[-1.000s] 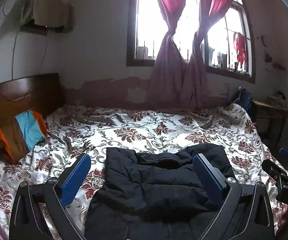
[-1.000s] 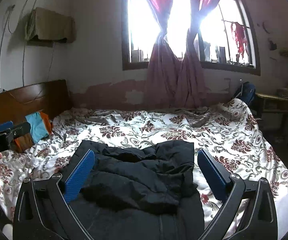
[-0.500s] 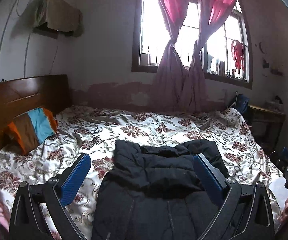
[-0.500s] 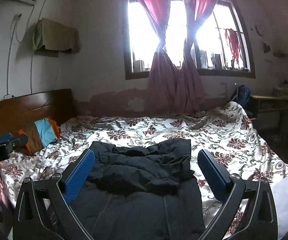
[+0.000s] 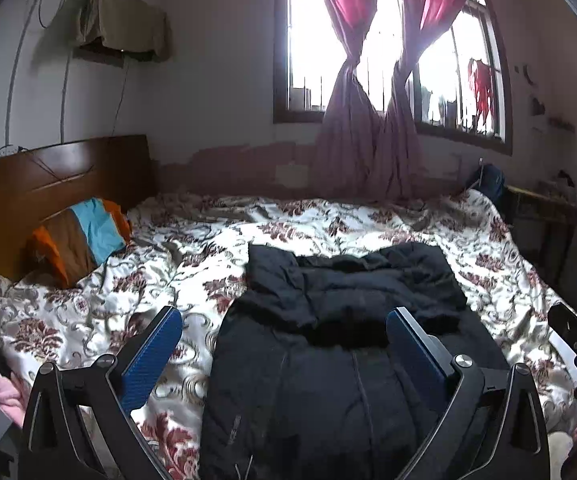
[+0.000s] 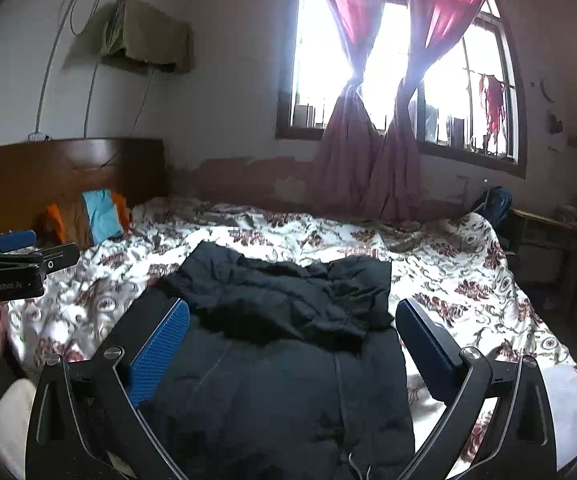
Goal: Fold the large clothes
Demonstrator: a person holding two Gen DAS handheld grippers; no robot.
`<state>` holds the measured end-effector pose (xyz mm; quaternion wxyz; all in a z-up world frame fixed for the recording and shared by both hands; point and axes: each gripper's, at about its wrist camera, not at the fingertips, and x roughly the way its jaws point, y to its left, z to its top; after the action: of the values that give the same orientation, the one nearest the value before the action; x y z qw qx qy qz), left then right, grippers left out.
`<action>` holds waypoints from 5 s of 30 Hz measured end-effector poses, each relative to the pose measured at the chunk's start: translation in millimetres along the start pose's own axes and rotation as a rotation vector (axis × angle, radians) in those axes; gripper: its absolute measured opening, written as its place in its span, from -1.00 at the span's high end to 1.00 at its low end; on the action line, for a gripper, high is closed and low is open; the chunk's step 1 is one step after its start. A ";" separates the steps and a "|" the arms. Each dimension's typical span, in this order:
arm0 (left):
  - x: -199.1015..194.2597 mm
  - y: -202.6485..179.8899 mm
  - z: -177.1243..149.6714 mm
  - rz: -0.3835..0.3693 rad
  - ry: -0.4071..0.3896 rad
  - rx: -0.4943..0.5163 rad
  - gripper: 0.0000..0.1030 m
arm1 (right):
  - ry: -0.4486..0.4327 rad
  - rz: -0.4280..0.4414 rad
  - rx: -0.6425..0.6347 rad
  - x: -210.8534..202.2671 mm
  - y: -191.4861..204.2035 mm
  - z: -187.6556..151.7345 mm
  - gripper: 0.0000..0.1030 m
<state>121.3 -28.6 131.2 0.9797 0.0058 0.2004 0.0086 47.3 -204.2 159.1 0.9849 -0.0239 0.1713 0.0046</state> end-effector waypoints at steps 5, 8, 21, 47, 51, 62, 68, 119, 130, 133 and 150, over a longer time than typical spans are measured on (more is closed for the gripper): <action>3.4 2.7 -21.4 0.013 0.049 -0.006 -0.99 | 0.047 -0.008 0.007 1.0 -4.0 -20.6 -0.96; 6.9 6.3 -34.2 0.020 0.076 -0.012 -0.99 | 0.080 -0.017 0.010 2.5 -7.1 -31.2 -0.96; 23.7 14.9 -85.0 0.060 0.218 -0.011 -0.99 | 0.227 -0.019 0.006 13.1 -23.5 -66.3 -0.96; 31.3 18.3 -169.5 -0.019 0.480 0.188 -0.99 | 0.525 0.036 -0.236 25.5 -26.9 -115.1 -0.96; 35.4 12.1 -186.3 -0.038 0.544 0.248 -0.99 | 0.592 0.056 -0.333 27.7 -18.1 -129.1 -0.96; 49.3 -13.0 -211.2 -0.062 0.653 0.371 -0.99 | 0.718 0.018 -0.515 51.0 11.5 -167.8 -0.96; 57.5 -20.7 -222.2 -0.046 0.703 0.412 -0.99 | 0.715 -0.103 -0.619 68.3 24.4 -177.9 -0.96; 71.6 -36.0 -224.8 0.052 0.644 0.456 -0.99 | 0.484 0.002 -0.242 75.6 -1.3 -92.9 -0.96; 75.3 -33.0 -213.2 0.078 0.547 0.439 -0.99 | 0.453 0.063 -0.068 92.3 -13.2 -61.9 -0.96; 78.3 -24.7 -206.9 0.129 0.515 0.398 -0.99 | 0.443 0.060 -0.063 93.0 -11.9 -59.5 -0.96; 64.2 20.5 -137.8 0.136 0.323 0.251 -0.35 | 0.407 -0.032 -0.226 74.1 -5.4 -81.1 -0.96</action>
<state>126.0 -5.7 -20.4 0.9236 0.1399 0.3533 0.0505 89.8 -213.5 58.0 0.9211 -0.1371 0.3644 0.0031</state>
